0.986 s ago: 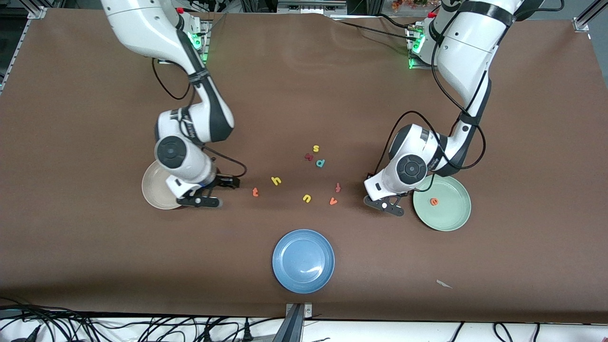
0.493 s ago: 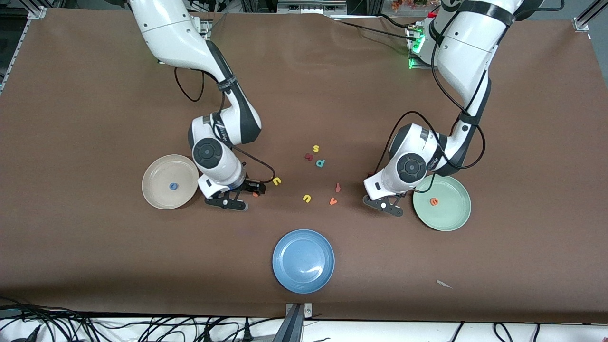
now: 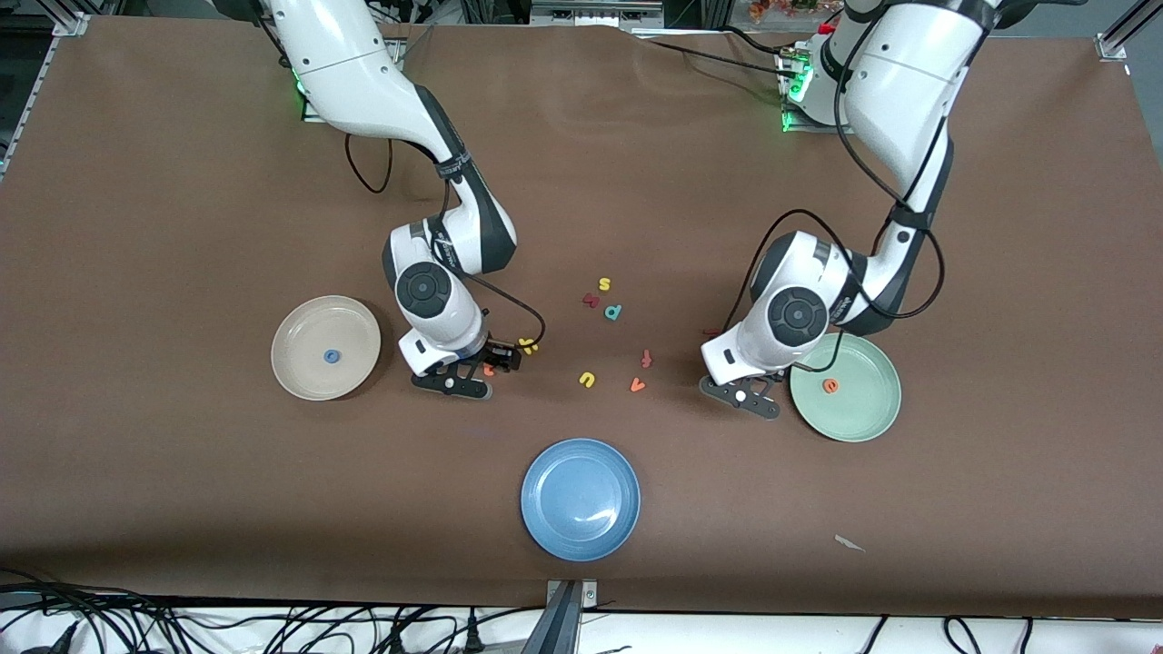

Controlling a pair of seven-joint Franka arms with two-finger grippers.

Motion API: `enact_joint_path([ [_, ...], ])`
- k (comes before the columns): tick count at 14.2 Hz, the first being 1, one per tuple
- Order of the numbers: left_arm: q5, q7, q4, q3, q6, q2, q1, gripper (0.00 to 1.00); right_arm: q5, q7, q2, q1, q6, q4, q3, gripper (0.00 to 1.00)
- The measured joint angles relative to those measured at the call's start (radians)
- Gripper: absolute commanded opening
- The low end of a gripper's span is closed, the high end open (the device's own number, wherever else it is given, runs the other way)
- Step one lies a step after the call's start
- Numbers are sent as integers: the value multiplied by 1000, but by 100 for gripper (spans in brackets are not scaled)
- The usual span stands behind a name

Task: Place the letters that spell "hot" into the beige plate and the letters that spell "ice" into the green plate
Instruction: 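Carry the cyan c to the green plate while the right gripper grasps 3, then release the c on the green plate while the right gripper carries 3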

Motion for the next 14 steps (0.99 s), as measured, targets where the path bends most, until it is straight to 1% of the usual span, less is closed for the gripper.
enact_joint_path([
  [1, 28, 0, 0, 4, -20, -13, 8, 0, 0, 0, 2, 0, 1, 0, 0, 49],
  [2, 53, 0, 1, 6, -35, -23, 22, 0, 0, 0, 3, 0, 1, 0, -1, 43],
  [4, 70, 17, 0, 9, -57, -34, 62, 0, 0, 0, 3, 0, 1, 3, -5, 38],
  [5, 70, 33, -1, 10, -63, -34, 88, 0, 0, 0, 3, 0, 1, 4, -6, 30],
  [7, 70, 77, -12, 11, -66, -33, 136, 0, 0, 0, 3, 0, 2, 4, -6, 26],
  [10, 70, 106, -32, 11, -67, -32, 170, 0, 0, 0, 4, 1, 12, 4, -5, 12],
  [12, 70, 106, -49, 11, -67, -31, 172, 0, 1, 0, 4, 2, 20, 8, -5, 6],
  [14, 70, 106, -71, 11, -58, -29, 173, 0, 1, 0, 5, 2, 23, 9, -5, 4],
])
